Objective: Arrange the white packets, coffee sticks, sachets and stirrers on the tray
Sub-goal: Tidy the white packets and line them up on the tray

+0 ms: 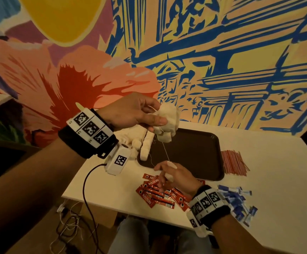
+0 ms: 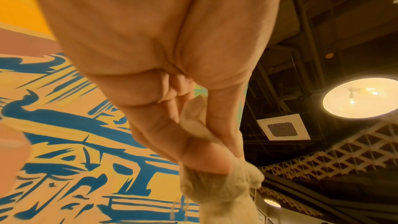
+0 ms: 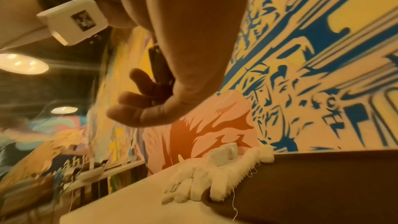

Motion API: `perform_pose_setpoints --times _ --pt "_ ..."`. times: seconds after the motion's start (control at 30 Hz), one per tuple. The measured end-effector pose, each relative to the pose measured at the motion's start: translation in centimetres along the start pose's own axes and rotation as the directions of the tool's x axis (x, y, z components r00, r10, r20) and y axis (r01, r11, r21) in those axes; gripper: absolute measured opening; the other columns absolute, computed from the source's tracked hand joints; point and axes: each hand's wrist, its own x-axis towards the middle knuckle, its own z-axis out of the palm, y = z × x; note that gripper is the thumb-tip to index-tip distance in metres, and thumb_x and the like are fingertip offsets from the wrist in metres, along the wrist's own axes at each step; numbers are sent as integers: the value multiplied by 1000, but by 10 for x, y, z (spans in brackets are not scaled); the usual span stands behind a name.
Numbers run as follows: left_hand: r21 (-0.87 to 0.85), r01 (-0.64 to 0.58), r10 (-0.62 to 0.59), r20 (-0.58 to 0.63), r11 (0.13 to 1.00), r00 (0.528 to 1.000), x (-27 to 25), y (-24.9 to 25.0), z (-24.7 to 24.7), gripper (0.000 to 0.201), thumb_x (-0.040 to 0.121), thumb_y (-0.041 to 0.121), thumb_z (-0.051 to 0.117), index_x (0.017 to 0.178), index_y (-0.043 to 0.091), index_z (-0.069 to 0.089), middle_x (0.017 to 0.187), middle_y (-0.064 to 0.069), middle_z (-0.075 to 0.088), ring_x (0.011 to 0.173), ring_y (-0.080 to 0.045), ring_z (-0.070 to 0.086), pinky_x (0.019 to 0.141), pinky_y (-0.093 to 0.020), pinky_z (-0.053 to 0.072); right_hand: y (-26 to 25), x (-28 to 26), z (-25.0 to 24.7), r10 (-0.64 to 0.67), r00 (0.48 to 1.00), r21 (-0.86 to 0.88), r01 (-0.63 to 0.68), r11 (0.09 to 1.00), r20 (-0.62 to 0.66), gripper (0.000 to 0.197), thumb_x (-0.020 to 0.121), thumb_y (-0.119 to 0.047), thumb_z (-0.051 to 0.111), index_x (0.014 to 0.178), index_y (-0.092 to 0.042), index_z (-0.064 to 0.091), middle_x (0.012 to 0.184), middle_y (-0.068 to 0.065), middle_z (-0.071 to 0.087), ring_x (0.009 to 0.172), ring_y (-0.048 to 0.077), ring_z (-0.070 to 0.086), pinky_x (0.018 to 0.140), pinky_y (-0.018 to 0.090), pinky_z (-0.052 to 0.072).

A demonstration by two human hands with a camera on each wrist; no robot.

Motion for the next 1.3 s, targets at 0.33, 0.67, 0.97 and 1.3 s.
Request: perform_pose_setpoints --times 0.33,0.67,0.97,1.3 --pt "-170 51 -62 -55 984 997 1 -24 8 20 83 10 76 102 13 70 101 -11 76 83 -20 71 71 -23 60 14 -2 -46 185 932 333 -75 940 -312 29 108 -14 44 127 -4 63 84 8 59 62 16 54 58 31 49" --pt "-64 172 -163 124 983 979 16 -48 45 22 83 9 78 103 5 69 96 -9 77 76 -21 71 69 -23 59 -60 -11 -7 -74 997 488 54 871 21 89 83 -87 31 121 -20 74 108 10 75 92 22 72 91 51 57" --pt "169 120 -110 -67 978 992 21 -60 59 30 80 -9 72 102 11 67 99 -7 67 74 -14 68 76 -38 63 -50 -9 2 -131 990 333 142 932 -55 41 97 -47 61 121 -14 65 90 5 63 70 15 58 55 25 52" --pt "-485 172 -255 -110 857 961 5 -72 62 35 88 -9 66 121 1 61 91 -16 69 75 -20 71 78 -26 61 -48 -16 -6 -102 968 439 197 877 -230 31 105 -33 53 113 -7 66 87 11 72 70 18 67 57 27 57"
